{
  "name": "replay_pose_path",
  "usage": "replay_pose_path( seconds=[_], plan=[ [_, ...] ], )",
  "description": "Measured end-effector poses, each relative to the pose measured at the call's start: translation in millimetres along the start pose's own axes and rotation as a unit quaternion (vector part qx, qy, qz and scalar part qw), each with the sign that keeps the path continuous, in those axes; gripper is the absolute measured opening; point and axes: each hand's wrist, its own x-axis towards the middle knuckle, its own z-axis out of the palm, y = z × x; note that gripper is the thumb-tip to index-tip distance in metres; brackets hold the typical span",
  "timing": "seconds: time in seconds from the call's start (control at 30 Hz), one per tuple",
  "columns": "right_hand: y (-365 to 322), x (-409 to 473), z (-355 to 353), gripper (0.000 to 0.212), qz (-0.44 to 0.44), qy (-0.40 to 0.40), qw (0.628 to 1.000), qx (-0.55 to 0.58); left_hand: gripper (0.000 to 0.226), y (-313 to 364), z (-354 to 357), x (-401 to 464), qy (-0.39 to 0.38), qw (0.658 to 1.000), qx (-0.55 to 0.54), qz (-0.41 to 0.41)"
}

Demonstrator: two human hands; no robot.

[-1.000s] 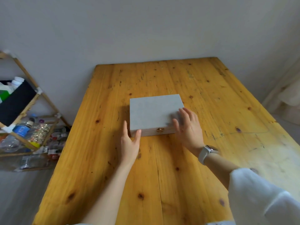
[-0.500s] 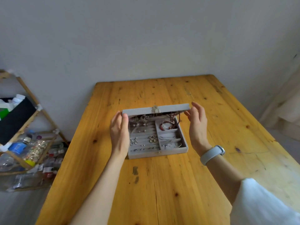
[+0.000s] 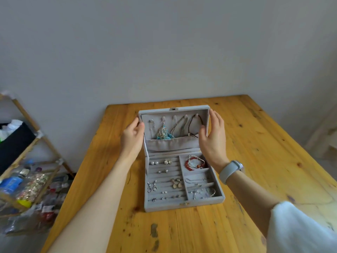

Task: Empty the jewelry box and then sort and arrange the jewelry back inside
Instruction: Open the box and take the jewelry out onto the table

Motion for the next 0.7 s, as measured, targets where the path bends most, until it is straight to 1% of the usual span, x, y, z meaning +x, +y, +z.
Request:
replay_pose_path(
  seconds=[0.07,0.1,0.2,0.27,0.33,0.43,0.53,0.63,0.7],
  plan=[
    [-6,-5,9,0.041,-0.057,0.047,0.997,-0.022,0.04,1,-6,9,0.009,0.999,0.044,0.016],
    [-10,-7,16,0.036,-0.088,0.041,0.995,-0.025,0.039,2,-9,12,0.013,0.998,0.059,0.022],
    [-31,-12,42,0.026,-0.155,-0.039,0.986,-0.053,0.039,1,-11,20,0.021,0.996,0.076,0.035],
    [-43,-12,64,0.022,-0.176,-0.039,0.978,-0.105,0.039,-1,-12,20,0.028,0.995,0.087,0.039],
    [-52,-9,83,0.018,-0.157,-0.017,0.974,-0.162,0.036,-3,-13,21,0.033,0.994,0.093,0.05],
    [-57,-2,100,0.017,-0.107,0.006,0.97,-0.219,0.035,-3,-16,19,0.033,0.992,0.1,0.068],
    [-55,-1,110,0.015,-0.092,0.028,0.96,-0.263,0.037,-4,-17,19,0.028,0.991,0.106,0.074],
    [-52,-4,113,0.007,-0.094,0.032,0.96,-0.262,0.038,-4,-18,18,0.023,0.992,0.105,0.072],
    [-53,-2,110,0.01,-0.084,0.022,0.968,-0.236,0.039,-3,-17,17,0.023,0.991,0.111,0.074]
  ],
)
